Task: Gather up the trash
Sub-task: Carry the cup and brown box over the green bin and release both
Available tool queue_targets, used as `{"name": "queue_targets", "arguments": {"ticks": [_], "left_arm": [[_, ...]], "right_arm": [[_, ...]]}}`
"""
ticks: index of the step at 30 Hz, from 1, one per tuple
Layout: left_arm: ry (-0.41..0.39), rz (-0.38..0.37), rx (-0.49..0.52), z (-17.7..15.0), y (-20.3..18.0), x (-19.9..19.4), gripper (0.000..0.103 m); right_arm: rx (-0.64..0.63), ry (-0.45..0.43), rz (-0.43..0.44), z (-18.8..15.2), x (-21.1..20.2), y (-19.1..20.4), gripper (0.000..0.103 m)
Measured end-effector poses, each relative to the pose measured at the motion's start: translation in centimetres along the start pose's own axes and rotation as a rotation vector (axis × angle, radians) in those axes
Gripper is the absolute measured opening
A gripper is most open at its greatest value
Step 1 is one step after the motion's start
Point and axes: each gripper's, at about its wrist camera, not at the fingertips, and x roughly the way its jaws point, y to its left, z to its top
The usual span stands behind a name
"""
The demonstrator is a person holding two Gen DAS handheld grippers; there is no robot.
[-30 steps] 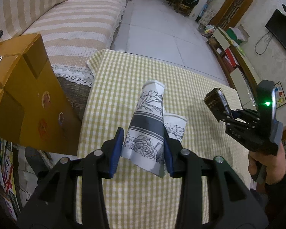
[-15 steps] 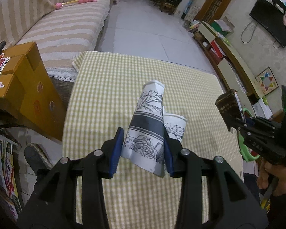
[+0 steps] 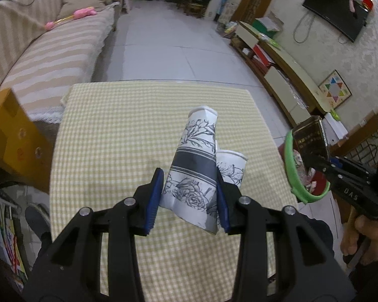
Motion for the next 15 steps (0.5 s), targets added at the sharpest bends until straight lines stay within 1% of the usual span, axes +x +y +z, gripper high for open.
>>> {"name": "queue_targets", "arguments": {"ticks": [8,10,15], "left_arm": [[0.012,-0.055,0.077,0.9,-5.2,1.5,0.037],[0.016,-0.069,0.102,1.2,-6.9,2.0,0.037],[0.029,-0.1,0.162,2.1,-10.7,3.2,0.037]], "right_arm": [[0.099,-0.038,-0.037,-0.9,-2.6,-5.9,0.021],[0.126,-0.05,-0.042,-1.3,-3.3,-7.7,0.021],[0.203,-0.075,-0.086,-2.2,-5.0,-12.5,0.021]]}}
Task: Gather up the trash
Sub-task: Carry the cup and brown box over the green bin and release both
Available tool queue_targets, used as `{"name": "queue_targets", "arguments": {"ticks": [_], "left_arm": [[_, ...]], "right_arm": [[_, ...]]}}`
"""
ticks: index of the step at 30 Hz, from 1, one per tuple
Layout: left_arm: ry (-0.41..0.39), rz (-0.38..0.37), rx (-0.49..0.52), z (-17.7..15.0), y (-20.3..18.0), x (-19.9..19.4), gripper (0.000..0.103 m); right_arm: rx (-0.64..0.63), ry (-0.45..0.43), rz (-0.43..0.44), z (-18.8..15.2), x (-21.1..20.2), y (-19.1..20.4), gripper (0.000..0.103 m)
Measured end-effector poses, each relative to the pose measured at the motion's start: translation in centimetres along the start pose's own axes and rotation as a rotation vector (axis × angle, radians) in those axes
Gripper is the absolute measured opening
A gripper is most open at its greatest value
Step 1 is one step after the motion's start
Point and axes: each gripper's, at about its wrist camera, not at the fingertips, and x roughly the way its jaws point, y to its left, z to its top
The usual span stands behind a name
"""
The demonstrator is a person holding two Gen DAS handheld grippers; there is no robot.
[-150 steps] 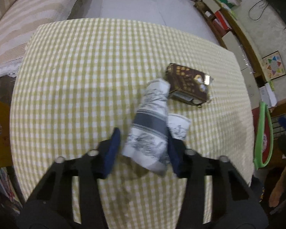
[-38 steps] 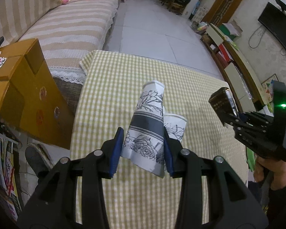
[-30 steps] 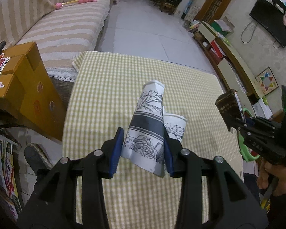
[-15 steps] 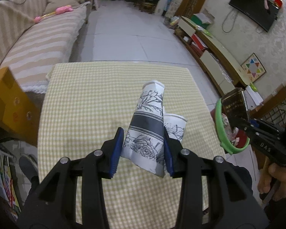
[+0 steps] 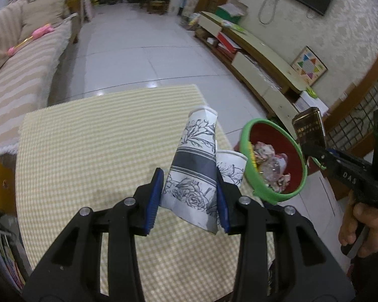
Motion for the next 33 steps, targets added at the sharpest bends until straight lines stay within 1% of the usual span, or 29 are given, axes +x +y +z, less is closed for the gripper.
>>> {"name": "queue_targets", "arguments": {"ticks": [7,10,15,21,25,33], "left_arm": [[0.022,-0.05,0.067,2.2,-4.6,2.6,0.037],[0.031,-0.073,0.107,2.9,-7.4,3.7,0.037],[0.044,-0.112,0.173,4.0,-11.8,5.6,0.037],[0.056,-0.14,0.233,4.7,-15.7,7.3,0.037],[0.062,-0.142,0.266,4.7,-17.4,8.3,0.037],[0.069,-0.126,0.263,4.9,-18.2,9.8,0.037]], "right_arm": [[0.081,-0.021,-0.055,0.0,-1.2,-5.9,0.021],[0.113,-0.025,-0.07,0.0,-1.5,-8.0,0.021],[0.153,-0.029,-0.084,-0.2,-1.9,-10.7,0.021],[0.186,-0.033,-0.093,-0.2,-2.1,-13.2,0.021],[0.199,-0.033,-0.093,-0.2,-1.8,-14.0,0.021],[0.209,-0.034,-0.081,0.1,-1.1,-14.8,0.021]]}}
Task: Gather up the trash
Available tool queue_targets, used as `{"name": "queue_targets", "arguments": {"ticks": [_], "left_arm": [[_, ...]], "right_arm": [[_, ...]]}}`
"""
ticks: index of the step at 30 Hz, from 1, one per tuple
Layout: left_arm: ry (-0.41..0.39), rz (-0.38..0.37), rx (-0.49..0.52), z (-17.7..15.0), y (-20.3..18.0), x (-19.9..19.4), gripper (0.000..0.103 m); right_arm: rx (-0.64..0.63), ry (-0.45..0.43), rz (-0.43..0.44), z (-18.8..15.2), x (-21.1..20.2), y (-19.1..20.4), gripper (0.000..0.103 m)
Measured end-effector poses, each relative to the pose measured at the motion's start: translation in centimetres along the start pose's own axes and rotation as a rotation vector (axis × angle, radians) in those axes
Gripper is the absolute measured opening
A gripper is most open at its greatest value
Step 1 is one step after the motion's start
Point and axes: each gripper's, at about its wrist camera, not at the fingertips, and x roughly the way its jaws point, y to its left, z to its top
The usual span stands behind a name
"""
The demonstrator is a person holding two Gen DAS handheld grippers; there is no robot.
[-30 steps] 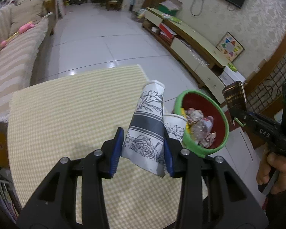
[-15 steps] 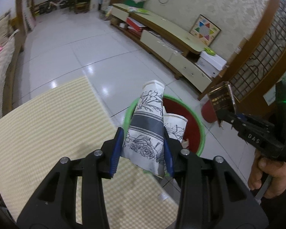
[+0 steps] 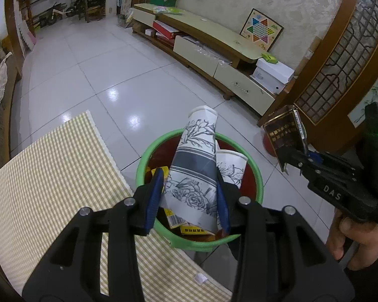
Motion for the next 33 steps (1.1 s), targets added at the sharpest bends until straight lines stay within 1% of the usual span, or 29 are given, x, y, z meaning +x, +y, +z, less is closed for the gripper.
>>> {"name": "queue_targets", "arguments": {"ticks": [10,19,20,21,23,24,25,26,28,31,33], "left_arm": [[0.006,0.011,-0.033,0.9,0.4,1.4,0.038],[0.025,-0.003,-0.055,1.3,1.0,2.6,0.039],[0.024,-0.008,-0.058,1.3,1.0,2.7,0.047],[0.019,-0.013,-0.065,1.3,1.2,2.7,0.064],[-0.005,-0.008,-0.082,1.2,1.6,2.3,0.083],[-0.015,-0.01,-0.093,1.1,1.9,2.1,0.085],[-0.016,-0.013,-0.103,1.0,2.2,1.9,0.086],[-0.019,-0.013,-0.116,0.9,2.5,1.7,0.09],[-0.031,-0.008,-0.135,0.6,3.3,1.1,0.093],[-0.05,0.002,-0.165,0.3,4.3,0.0,0.096],[-0.067,0.011,-0.184,0.0,5.1,-0.9,0.097]], "right_arm": [[-0.017,0.016,0.012,0.4,1.5,0.7,0.021],[-0.046,0.04,0.007,1.0,2.9,1.4,0.021],[-0.05,0.045,0.008,1.0,3.1,1.5,0.021],[-0.057,0.053,0.009,1.0,3.3,1.7,0.022],[-0.065,0.057,0.0,0.9,3.5,2.0,0.028],[-0.07,0.062,-0.004,0.9,3.6,2.2,0.032],[-0.071,0.061,-0.009,0.8,3.6,2.3,0.044],[-0.071,0.059,-0.013,0.7,3.6,2.5,0.054],[-0.074,0.059,-0.016,0.6,3.6,2.7,0.065],[-0.08,0.06,-0.016,0.4,3.3,3.3,0.073],[-0.084,0.055,-0.016,0.4,2.9,3.7,0.081]]}}
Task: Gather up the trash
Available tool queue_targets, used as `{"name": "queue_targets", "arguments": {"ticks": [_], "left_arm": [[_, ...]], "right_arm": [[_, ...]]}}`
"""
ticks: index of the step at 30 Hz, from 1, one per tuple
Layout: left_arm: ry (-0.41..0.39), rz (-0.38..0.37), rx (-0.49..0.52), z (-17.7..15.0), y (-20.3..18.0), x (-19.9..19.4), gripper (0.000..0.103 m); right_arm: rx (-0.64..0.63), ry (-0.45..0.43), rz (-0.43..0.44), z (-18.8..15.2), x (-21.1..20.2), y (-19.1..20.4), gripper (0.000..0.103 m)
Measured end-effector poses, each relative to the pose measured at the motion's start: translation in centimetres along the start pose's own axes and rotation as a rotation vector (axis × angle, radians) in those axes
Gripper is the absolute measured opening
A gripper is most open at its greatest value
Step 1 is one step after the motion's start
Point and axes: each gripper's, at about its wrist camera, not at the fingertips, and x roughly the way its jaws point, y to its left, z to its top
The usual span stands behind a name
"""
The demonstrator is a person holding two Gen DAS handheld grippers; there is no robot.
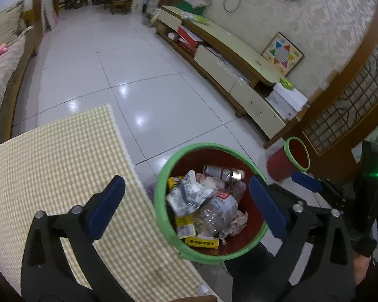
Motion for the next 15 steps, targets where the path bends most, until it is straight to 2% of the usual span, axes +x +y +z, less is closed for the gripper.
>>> {"name": "queue_targets", "arguments": {"ticks": [2,5,15], "left_arm": [[-0.01,0.009,-0.013,-0.3,0.8,-0.9,0.097],[-0.021,0.03,-0.042,-1.1,2.3,-2.5,0.097],[-0.097,0.172,-0.099,-6.3,8.4,-10.7,0.098]], "right_arm": [[-0.008,-0.012,-0.004,-0.2,-0.6,0.8,0.091],[-0.025,-0.013,0.008,-0.6,-1.2,2.4,0.094],[-0.103,-0.032,0.069,-3.9,-3.6,10.5,0.095]]}}
